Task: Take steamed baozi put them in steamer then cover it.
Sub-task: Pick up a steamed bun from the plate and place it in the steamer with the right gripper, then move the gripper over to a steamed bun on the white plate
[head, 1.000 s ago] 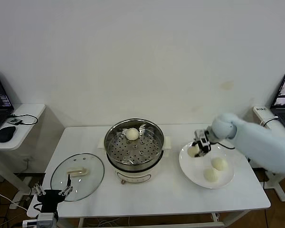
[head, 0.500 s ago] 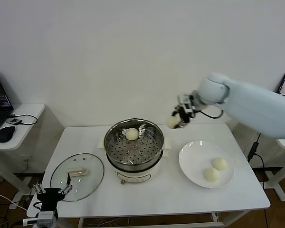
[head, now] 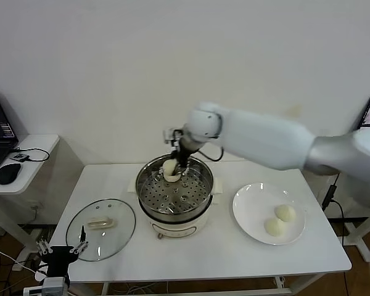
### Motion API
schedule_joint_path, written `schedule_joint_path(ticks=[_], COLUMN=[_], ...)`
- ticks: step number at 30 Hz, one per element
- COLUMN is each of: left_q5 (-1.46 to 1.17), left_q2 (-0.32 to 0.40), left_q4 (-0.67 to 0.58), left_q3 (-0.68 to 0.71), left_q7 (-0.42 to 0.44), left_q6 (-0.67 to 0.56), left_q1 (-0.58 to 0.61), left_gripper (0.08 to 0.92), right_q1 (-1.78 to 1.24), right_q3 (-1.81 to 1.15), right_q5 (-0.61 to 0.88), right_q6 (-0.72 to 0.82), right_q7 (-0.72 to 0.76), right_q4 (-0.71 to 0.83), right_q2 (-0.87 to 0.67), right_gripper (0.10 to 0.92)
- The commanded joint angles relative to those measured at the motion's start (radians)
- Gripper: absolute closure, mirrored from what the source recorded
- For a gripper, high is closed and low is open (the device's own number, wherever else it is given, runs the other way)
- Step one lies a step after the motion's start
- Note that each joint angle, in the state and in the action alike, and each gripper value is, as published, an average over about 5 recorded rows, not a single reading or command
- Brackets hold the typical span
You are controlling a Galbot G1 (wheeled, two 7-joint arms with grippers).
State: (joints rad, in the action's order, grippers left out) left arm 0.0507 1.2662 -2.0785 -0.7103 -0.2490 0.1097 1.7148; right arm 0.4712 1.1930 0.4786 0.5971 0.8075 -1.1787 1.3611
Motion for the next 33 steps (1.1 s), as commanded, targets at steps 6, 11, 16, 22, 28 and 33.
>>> schedule_joint_path(ticks=[6,11,16,22,28,33], left_q5=[0.006,0.006,0.006,0.006,0.007,0.008], left_q2=[0.001,-0.001,0.001,0.002,-0.001,-0.007], left_q4=[0.003,0.003,0.006,0.002,-0.006,0.0], left_q3=[-0.006,-0.01,-0.008,-0.008,-0.011,-0.007], left_q7=[-0.003,-0.003,-0.003,-0.003,0.001,0.005], left_q6=[-0.006,-0.007,-0.007,-0.006,-0.004,-0.001], left_q1=[0.002,0.001,0.0,-0.001,-0.004,-0.016], left_gripper=[0.177,0.177,0.177,0.177,0.177,0.177], right_q1=[-0.101,-0.114,-0.122,-0.077,0.063,0.171], right_q3=[0.001,0.002,0.001,-0.007,0.002,0.009], right_q5=[-0.012,-0.047,-0.043,-0.044,-0.073,-0.111], right_q6=[0.042,0.041,0.039,0.027,-0.039,-0.17], right_q7=[-0.032,-0.029,-0.024,0.012,0.142,0.268], right_q4=[0.146,0.165,0.165,0.11,-0.021,-0.137], right_q2=[0.155,0.16,0.155,0.105,-0.055,-0.237], right_gripper=[0.474,0.473,0.44,0.281,0.205,0.203])
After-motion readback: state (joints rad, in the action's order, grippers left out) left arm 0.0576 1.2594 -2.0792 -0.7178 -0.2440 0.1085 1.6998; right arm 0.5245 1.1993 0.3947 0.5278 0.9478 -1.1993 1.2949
